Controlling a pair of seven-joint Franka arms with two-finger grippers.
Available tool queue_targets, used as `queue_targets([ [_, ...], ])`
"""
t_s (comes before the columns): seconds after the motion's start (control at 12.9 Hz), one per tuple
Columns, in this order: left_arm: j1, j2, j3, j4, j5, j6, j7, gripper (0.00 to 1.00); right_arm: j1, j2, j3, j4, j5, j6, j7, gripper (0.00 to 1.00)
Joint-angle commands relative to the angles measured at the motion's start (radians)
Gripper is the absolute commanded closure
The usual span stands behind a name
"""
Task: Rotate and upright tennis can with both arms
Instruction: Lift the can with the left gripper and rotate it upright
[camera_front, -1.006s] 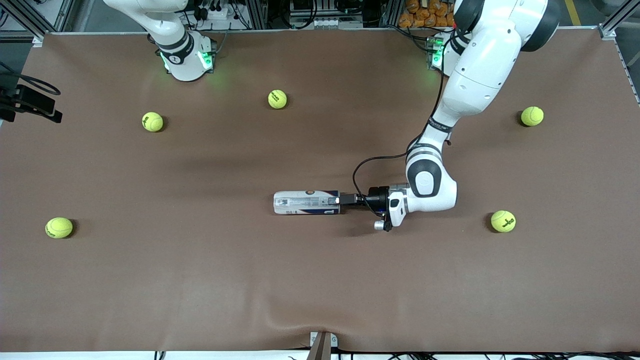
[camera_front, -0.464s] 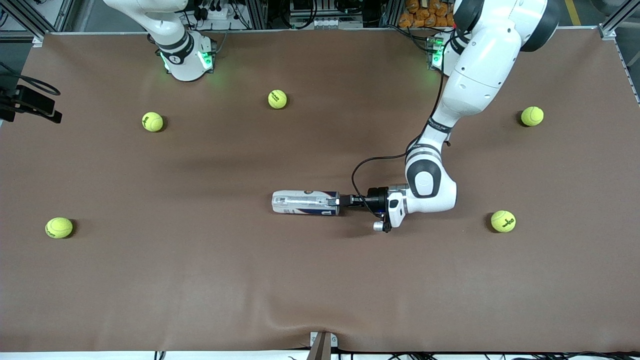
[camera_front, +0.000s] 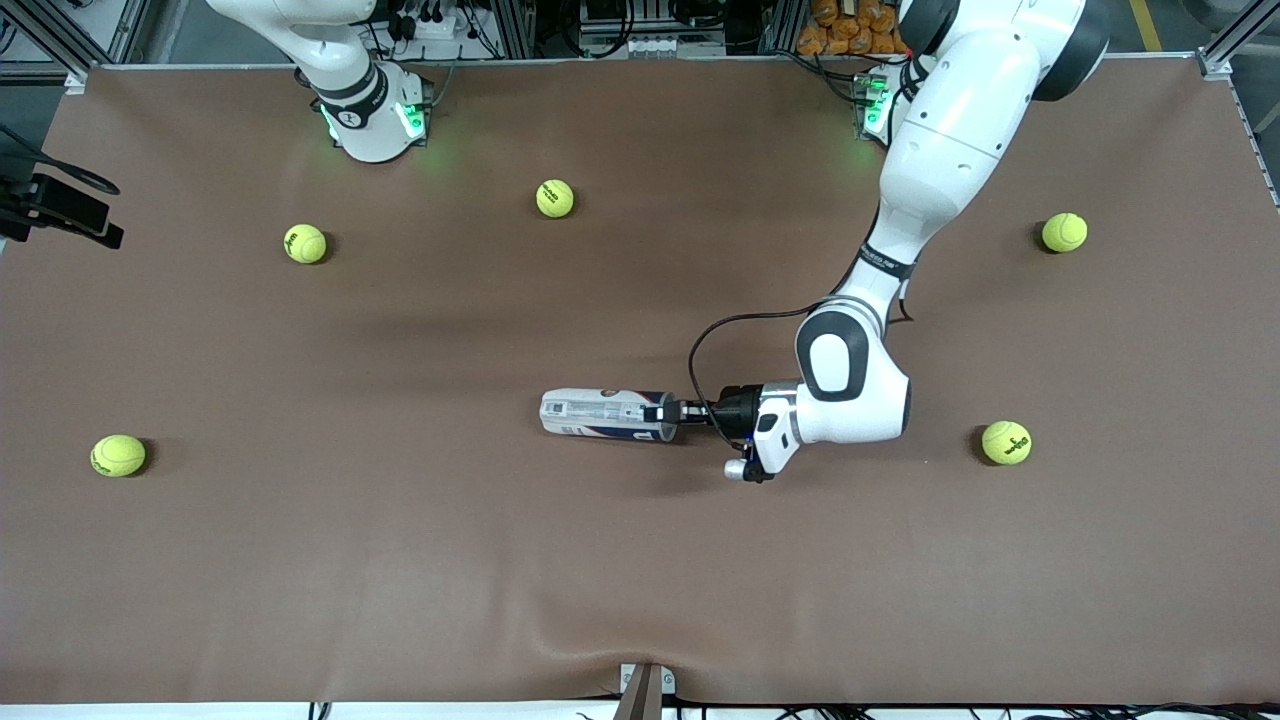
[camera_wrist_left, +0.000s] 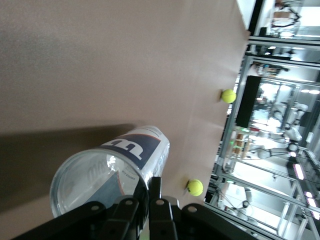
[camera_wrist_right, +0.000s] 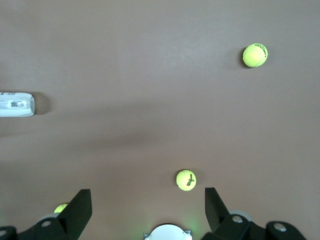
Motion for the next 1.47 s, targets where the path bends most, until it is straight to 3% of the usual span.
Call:
queue_targets([
  [0.0, -0.024, -0.033, 0.020, 0.023, 0.119, 0.015, -0.114, 1.00, 0.001, 0.004, 0.003, 0.015, -0.012, -0.005, 0.020, 0.00],
  [0.46, -0.117, -0.085, 0.019, 0.138, 0.604, 0.015, -0.687, 1.00, 0.002, 0.004, 0.005, 0.015, -0.012, -0.005, 0.019, 0.00],
  [1.01, -0.174, -0.226, 0.014, 0.142, 0.984, -0.095, -1.056, 1.00, 0.024, 0.003, 0.006, 0.010, -0.074, -0.012, 0.017, 0.00],
  [1.16, -0.228, -0.225, 0.028, 0.168, 1.085, -0.125, -1.166, 1.00, 0.050, -0.002, 0.006, 0.004, -0.100, -0.031, 0.037, 0.00],
  [1.32, -0.304, -0.219, 0.049, 0.184, 1.263, -0.225, -1.252, 1.00, 0.050, -0.005, 0.006, 0.004, -0.101, -0.043, 0.092, 0.00],
  [1.39, -0.333, -0.219, 0.077, 0.199, 1.281, -0.267, -1.260, 1.00, 0.048, -0.012, 0.005, -0.001, -0.099, -0.046, 0.109, 0.00],
])
